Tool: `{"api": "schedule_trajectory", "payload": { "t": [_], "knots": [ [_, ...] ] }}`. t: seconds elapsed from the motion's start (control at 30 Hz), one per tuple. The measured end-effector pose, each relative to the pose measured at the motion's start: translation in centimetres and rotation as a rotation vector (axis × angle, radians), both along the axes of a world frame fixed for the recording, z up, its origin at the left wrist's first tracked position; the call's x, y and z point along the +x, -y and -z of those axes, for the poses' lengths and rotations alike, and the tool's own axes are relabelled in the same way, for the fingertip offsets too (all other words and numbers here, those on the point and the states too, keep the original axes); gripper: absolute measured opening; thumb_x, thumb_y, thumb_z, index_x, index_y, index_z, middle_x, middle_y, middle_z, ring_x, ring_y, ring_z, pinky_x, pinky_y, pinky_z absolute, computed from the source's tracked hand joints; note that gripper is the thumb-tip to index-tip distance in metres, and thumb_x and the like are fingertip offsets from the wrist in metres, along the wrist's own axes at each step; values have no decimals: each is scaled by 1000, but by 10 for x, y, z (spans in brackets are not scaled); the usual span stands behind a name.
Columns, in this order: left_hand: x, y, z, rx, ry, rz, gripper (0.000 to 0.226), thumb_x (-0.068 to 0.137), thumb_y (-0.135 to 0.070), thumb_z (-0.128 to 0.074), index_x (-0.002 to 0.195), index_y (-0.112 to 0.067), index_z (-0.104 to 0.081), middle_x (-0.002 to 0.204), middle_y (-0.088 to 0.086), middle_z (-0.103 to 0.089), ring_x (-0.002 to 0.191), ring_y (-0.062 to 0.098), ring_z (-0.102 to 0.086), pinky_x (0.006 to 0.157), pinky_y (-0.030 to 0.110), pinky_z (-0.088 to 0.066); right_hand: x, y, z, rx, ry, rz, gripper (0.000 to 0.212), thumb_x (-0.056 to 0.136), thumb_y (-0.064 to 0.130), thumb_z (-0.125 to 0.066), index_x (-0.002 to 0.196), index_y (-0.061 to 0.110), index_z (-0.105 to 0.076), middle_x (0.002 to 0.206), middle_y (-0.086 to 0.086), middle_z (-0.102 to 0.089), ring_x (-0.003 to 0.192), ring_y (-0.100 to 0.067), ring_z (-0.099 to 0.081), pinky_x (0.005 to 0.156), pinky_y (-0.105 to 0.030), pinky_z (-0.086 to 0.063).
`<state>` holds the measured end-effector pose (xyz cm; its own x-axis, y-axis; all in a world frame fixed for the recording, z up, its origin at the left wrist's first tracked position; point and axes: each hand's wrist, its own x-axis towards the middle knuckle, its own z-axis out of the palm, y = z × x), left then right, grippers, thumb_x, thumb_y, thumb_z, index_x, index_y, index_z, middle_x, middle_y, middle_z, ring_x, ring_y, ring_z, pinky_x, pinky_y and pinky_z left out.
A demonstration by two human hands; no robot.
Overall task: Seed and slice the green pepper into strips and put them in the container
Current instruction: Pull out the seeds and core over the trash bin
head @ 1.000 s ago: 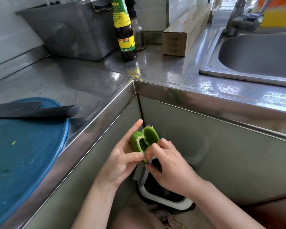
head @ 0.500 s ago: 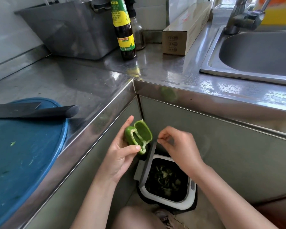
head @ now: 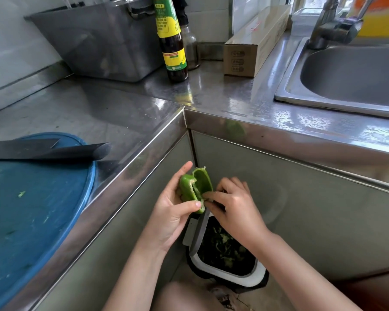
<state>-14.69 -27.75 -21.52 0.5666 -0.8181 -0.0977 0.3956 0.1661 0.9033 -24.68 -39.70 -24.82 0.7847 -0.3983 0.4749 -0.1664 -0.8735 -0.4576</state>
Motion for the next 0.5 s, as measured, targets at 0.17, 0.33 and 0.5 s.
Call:
{"api": "schedule_trajectory", "payload": {
  "t": [0.17, 0.33, 0.5],
  "knots": [
    [-3, -1, 0, 13, 60, 47, 79, 63, 19, -55, 130, -22, -53, 129, 12, -57, 112, 22, -56, 97, 32, -46, -1, 3, -8, 123, -154, -60, 15, 75, 14, -66, 87, 21, -60, 87, 8, -41, 87, -17, -44, 73, -29, -29],
    [4, -4, 1, 34, 47, -4, 79, 62, 17, -56, 128, -25, -54, 134, 9, -54, 113, 20, -56, 94, 32, -48, -5, 11, -15, 305, -99, -65, 20, 79, 25, -69, 74, 22, -50, 81, 9, -48, 77, -11, -50, 73, -28, -39],
    [6, -9, 2, 74, -11, 47, 77, 62, 14, -58, 130, -23, -53, 122, 6, -63, 104, 21, -62, 83, 34, -53, -2, 18, -18, 384, -22, 124, 20, 77, 7, -70, 73, 18, -54, 70, 3, -62, 67, -15, -56, 65, -24, -42]
  ]
}}
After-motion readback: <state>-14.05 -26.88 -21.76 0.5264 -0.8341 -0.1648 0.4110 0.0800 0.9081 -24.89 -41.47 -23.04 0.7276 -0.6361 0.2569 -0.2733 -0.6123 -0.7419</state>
